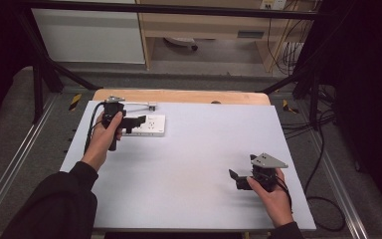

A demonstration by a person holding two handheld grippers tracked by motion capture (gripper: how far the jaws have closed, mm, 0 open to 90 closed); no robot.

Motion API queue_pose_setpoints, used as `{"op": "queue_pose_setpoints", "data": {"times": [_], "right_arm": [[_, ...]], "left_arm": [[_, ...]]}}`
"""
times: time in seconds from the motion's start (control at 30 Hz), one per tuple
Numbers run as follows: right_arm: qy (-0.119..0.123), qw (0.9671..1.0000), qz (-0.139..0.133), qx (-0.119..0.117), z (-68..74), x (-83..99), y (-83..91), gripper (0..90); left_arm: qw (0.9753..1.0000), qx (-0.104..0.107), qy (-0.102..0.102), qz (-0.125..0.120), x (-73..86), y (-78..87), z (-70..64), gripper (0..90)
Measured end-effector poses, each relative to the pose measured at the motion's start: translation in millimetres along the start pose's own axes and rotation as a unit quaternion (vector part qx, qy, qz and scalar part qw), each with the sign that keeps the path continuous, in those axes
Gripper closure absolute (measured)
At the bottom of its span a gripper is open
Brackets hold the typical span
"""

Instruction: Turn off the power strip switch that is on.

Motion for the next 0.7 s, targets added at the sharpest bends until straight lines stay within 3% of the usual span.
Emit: {"op": "queue_pose_setpoints", "data": {"times": [0.17,0.7], "right_arm": [[-0.003,1.0000,0.001,0.004,-1.4,1.1,0.4,3.9],[-0.005,1.0000,-0.003,0.000,-1.4,0.0,-0.1,3.9]], "left_arm": [[0.9998,-0.001,0.000,-0.021,-3.9,14.7,-0.8,9.9],[0.9994,0.014,-0.008,-0.031,5.3,52.9,-12.4,8.5]]}}
Point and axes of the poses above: each handheld gripper's, and its own axes: y roughly backward along the jaws, x roughly out of its underside, z roughly to its left, the point moved 9 cm from there along -y, roughly forward along the jaws, and after that the axes turned 10 degrees about x, right-handed, at the moved point
